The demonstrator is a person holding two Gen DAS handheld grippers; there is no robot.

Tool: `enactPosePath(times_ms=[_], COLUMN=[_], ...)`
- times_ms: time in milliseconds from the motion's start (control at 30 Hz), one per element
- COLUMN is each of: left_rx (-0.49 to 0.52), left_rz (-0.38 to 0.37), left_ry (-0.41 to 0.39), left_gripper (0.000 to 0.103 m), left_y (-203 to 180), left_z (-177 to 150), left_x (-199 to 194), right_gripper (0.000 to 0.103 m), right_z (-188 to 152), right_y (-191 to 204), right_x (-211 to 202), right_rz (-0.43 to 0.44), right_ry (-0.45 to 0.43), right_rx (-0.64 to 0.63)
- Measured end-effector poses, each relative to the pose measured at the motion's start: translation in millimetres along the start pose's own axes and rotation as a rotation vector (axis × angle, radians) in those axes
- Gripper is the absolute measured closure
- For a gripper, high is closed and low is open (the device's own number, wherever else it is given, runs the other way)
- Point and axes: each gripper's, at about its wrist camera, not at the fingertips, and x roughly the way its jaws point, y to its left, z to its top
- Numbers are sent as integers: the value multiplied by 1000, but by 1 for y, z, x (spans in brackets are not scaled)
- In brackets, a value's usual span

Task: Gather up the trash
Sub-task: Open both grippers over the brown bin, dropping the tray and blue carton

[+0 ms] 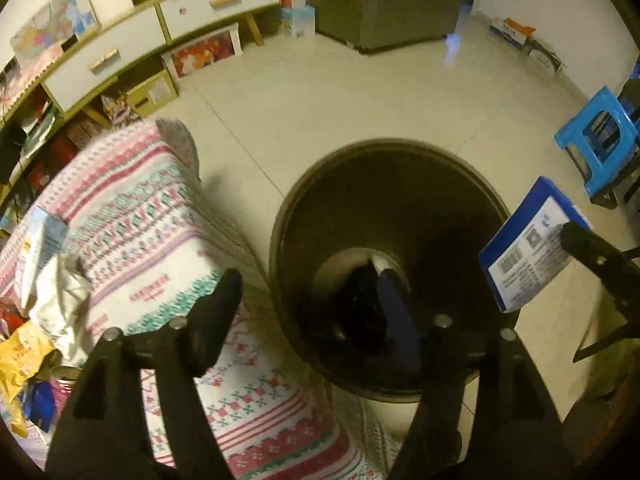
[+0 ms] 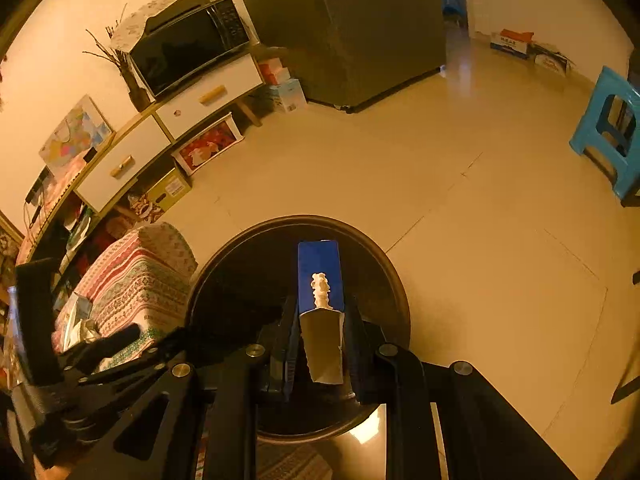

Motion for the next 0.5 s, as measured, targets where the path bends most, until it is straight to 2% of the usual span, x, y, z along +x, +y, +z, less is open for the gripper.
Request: enactPosePath(times_ms=[200, 333, 400, 433, 467, 500], left_rx=[-24, -38, -47, -55, -61, -65], left_rz=[2, 11, 10, 8, 6, 4], left_ry=[-13, -28, -26, -24, -24, -24], left_gripper=[23, 21, 20, 20, 20, 19], left_y=[19, 32, 37, 41, 44, 47], left_z=[-3, -9, -12, -13, -14, -15], left_x=[-16, -28, -32, -34, -36, -37], right_gripper=[81, 79, 64, 43, 31, 30], right_z=[-2, -3, -3, -3, -3, -3], right_y=[0, 4, 8, 11, 12, 16], right_x=[2, 1, 0, -4, -7, -11], right_rz=[-8, -22, -33, -43, -45, -50], right_ry=[2, -6, -8, -25, -45, -59], right_rx=[-11, -24, -38, -50, -61, -78])
